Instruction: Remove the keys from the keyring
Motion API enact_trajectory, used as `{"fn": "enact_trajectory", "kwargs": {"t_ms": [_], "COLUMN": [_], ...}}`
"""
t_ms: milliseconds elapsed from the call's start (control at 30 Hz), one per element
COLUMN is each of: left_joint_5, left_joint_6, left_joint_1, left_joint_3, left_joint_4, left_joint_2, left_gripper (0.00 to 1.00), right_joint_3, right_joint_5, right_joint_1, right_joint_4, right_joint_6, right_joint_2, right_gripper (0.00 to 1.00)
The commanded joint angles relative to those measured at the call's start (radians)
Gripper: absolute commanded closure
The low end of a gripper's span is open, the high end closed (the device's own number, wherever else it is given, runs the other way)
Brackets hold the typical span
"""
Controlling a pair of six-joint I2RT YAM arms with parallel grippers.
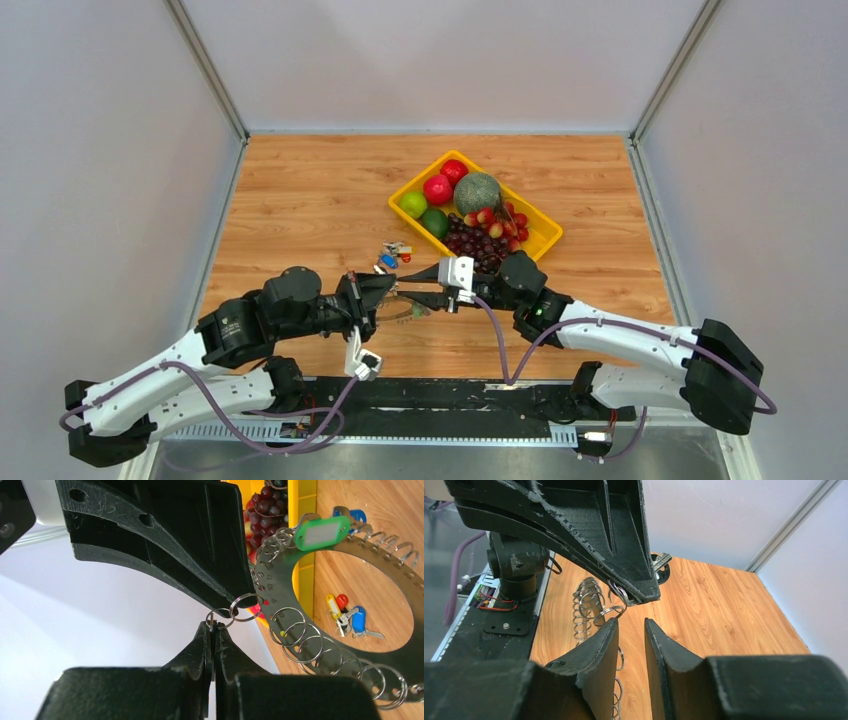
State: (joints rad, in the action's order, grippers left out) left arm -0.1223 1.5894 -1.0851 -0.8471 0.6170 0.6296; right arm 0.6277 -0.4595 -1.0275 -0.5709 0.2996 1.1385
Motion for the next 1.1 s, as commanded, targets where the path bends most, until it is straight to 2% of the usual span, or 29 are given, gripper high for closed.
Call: {"fn": "enact_trajectory", "kwargs": {"t_ms": [0, 333, 533, 700, 733, 900, 1067], "left_joint_5": [-0.021, -0.038, -0.050, -0.051, -0.050, -0.048, -0.043], "left_joint_6": [0.027, 0.026, 0.023, 0.022, 0.023, 0.021, 0.021], "left_joint_1": [-0.005, -0.006, -0.006, -0.006, -0.006, -0.006, -0.006], "left_joint_3": [-0.039, -0.030, -0.028, -0.023, -0.024, -0.010, 0.003], "left_joint_4": [-0.070, -0.087, -0.091, -0.093, -0.094, -0.109, -0.121], "left_joint_2": [-0.012, -0.020, -0.028, -0.032, -0.033, -0.042, -0.049], "left_gripper": [1.00, 1.00, 1.00, 1.00, 1.00, 1.00, 1.00], "right_joint_3": [0.029, 0.039, 0.039, 0.044, 0.044, 0.045, 0.054], "right_joint_5": [-0.091, -0.140, -0.119, -0.098, -0.089, -0.007, 0.113], "right_joint_1": [0.003, 0.004, 0.003, 0.003, 0.004, 0.005, 0.007], "right_joint_4": [-0.110, -0.161, -0.163, -0.141, -0.138, -0.137, -0.144], "right_joint_6": [-0.047, -0.096, -0.103, -0.114, -0.125, -0.257, -0.512], "right_joint_2": [0.009, 0.037, 0.031, 0.025, 0.024, 0.014, -0.003], "right_gripper": [0.68, 0.69, 0.81, 0.99, 1.00, 1.00, 1.00]}}
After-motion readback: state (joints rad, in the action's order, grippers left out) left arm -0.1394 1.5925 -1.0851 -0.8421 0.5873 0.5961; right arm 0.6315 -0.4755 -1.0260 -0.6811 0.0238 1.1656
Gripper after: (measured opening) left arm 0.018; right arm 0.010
